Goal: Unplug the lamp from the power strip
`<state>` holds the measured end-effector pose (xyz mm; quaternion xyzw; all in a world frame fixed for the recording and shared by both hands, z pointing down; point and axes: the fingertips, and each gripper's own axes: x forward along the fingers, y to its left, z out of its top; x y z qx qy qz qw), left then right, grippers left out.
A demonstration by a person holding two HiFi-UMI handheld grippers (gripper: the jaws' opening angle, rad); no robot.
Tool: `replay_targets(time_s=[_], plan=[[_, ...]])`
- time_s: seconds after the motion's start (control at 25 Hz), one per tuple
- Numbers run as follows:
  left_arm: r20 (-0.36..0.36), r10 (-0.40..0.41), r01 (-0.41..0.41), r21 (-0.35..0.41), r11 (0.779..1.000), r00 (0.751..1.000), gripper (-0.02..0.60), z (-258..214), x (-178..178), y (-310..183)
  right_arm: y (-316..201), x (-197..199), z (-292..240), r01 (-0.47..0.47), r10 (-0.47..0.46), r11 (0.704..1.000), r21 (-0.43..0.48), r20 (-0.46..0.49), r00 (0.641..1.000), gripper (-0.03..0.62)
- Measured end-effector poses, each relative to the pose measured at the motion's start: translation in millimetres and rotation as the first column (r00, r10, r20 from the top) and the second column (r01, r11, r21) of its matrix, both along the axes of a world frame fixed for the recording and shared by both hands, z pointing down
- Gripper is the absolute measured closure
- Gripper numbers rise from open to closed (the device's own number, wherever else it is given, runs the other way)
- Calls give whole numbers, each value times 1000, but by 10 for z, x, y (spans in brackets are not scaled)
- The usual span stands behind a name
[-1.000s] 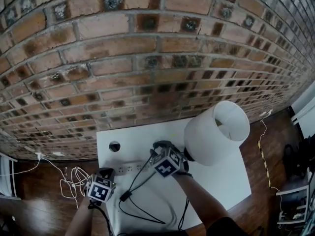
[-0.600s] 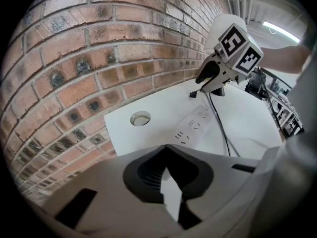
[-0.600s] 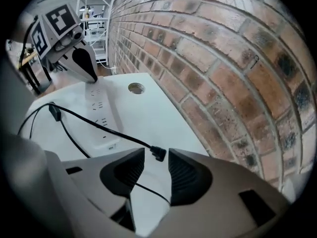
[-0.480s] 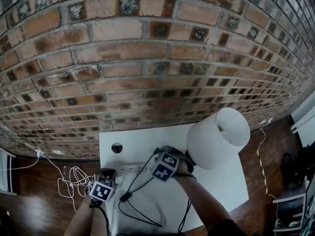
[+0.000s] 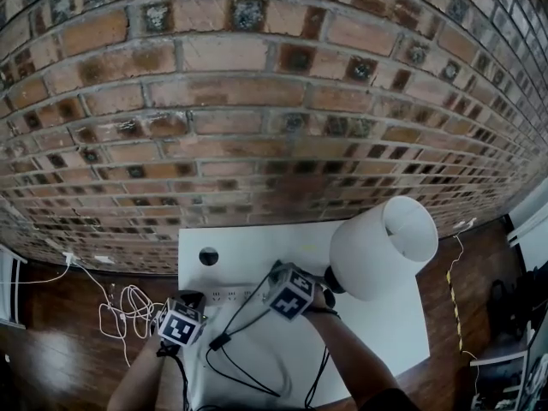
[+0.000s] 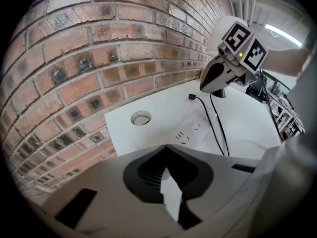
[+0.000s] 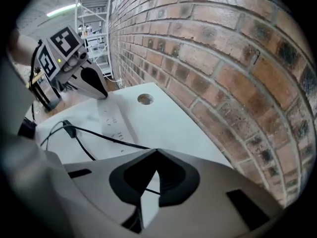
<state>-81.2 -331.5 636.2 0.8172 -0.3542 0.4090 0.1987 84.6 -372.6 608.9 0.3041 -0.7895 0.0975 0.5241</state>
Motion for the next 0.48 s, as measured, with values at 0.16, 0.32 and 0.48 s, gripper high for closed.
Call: replay_targets(time_s=[0.16, 0.32, 0.48], plan=[[-8, -10, 10, -5, 1000, 1000, 570, 3, 3, -2, 96, -176, -116, -108, 125, 989, -103, 185, 975, 595], [-5, -12, 12, -8, 1000, 1000, 569, 31, -27, -12, 169, -354, -173, -96, 139, 984, -150, 309, 941, 595], [-6, -2, 2, 5, 1000, 1000, 569, 15, 7, -29, 163, -445, -379, -151, 241, 964, -220, 478, 845, 595]])
